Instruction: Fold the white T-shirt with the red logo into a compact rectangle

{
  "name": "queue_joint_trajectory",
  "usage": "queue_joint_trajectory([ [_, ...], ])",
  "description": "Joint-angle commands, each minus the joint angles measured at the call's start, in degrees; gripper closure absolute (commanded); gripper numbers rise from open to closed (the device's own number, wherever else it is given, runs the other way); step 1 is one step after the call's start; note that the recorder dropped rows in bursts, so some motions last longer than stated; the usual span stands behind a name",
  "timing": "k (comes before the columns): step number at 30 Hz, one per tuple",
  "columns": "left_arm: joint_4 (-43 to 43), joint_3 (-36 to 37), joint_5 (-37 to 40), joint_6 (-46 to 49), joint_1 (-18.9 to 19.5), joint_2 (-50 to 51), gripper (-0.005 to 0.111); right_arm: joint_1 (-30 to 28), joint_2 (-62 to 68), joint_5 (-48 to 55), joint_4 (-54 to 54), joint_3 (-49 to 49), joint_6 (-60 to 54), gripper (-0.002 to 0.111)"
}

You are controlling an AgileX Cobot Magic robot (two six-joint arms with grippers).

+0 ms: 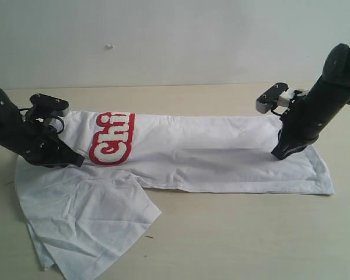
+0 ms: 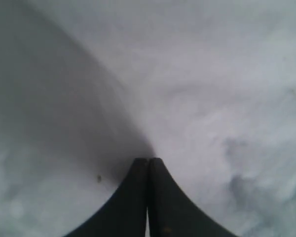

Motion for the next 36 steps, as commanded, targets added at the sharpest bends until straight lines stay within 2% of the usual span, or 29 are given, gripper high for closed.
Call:
queue_joint_trajectory([
  [1,5.51,0.65,5.02,-0.58,1.64,2.10,0.107,-0.12,1.80,1.13,-3.64,0.05,1.88,0.108],
  [4,5.91,0.65,7.41,-0.58,2.01,2.10,0.107,-0.12,1.83,1.52,-6.34,0.05,5.34,0.108],
  [7,5.91,0.65,12.80,-0.58,2.01,2.10,0.107,-0.12,1.83,5.55,-15.20,0.05,11.35,0.108],
  [13,6.62,0.65,10.86,-3.63,2.15,2.10,0.106,-0.12,1.83,2.22,-17.67,0.05,17.24,0.108],
  [16,5.91,0.65,9.70,-3.63,2.15,1.60,0.086,-0.12,1.83,-0.32,-16.76,0.05,16.50,0.108],
  [20,2.24,0.65,13.28,-3.63,4.29,-2.52,0.048,-0.12,0.94,-3.74,-14.21,-0.07,16.67,0.108],
  [21,0.96,0.65,14.34,-3.63,4.89,-3.46,0.047,-0.12,0.56,-4.30,-13.53,-0.07,16.67,0.108],
  [24,-5.58,1.06,24.16,-3.81,7.74,-7.42,0.048,-0.12,-1.53,-6.82,-10.03,-0.07,16.67,0.108],
  [27,-9.26,3.31,26.30,-3.81,9.05,-10.51,0.048,-0.12,-3.22,-8.25,-7.77,-0.07,16.67,0.108],
  [32,-9.80,7.97,30.35,-5.95,9.40,-15.93,0.048,-0.12,-5.48,-5.29,-4.40,-0.07,13.01,0.108],
  [34,-9.33,11.25,34.63,-8.44,9.40,-18.22,0.048,-0.12,-6.00,-4.00,-3.25,-0.07,13.03,0.108],
  [36,-8.17,15.61,34.31,-10.11,9.40,-20.40,0.048,-0.12,-6.66,-2.41,-2.82,-0.07,12.77,0.108],
])
